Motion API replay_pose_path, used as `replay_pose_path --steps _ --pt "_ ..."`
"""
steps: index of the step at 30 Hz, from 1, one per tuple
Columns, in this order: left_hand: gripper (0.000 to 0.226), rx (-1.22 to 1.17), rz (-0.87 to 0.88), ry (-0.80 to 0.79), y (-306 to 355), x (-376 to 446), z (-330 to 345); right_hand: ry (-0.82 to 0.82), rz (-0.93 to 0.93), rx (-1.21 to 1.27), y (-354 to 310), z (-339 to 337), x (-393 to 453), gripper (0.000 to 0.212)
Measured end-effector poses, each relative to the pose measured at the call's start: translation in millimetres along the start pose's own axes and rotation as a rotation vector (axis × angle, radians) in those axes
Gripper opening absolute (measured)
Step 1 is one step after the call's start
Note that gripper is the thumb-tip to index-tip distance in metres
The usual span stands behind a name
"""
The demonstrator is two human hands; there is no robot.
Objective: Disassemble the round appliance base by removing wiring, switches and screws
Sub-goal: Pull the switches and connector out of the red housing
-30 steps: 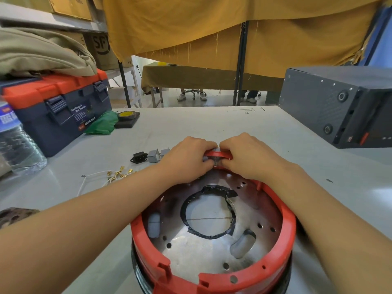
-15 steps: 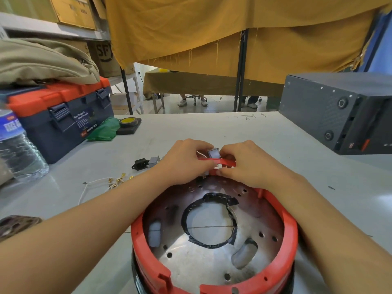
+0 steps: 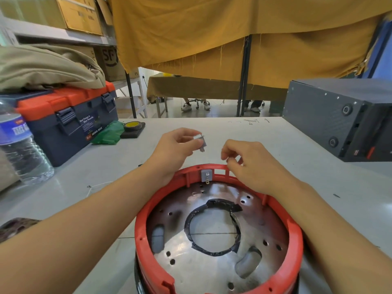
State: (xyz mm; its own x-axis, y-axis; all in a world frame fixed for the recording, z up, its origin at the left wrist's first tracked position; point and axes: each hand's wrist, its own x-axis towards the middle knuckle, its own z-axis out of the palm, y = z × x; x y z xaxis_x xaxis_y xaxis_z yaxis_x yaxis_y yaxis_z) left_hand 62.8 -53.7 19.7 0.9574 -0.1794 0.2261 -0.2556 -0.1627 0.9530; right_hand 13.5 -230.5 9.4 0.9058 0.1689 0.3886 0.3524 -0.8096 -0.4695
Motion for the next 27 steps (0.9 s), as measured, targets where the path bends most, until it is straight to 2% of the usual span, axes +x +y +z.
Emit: replay_pose_path --steps 3,9,13,18,24,27 --pt "0.015 0.059 -0.001 0.001 -1 3 -17 -0.008 -0.016 -0.019 -2 -1 -1 0.015" --pt "0.03 0.736 0.034 -0.17 -15 10 -70 -0.039 -0.033 -0.047 -3 -1 -1 0.018" --pt "0.034 0.989 0.032 -0.214 -27 8 -88 -0.037 -0.045 -0.049 -3 0 0 0.019" --pt "0.032 1.159 0.051 -0.27 -39 4 -85 -0.045 -0.041 -0.058 -3 0 -2 0.018" --pt "0.031 1.105 -0.01 -0.196 -44 5 -85 -0.084 -0.028 -0.06 -4 0 -2 0.014" --pt "0.03 1.119 0.01 -0.175 -41 6 -86 -0.142 -0.01 -0.079 -6 0 -2 0.019"
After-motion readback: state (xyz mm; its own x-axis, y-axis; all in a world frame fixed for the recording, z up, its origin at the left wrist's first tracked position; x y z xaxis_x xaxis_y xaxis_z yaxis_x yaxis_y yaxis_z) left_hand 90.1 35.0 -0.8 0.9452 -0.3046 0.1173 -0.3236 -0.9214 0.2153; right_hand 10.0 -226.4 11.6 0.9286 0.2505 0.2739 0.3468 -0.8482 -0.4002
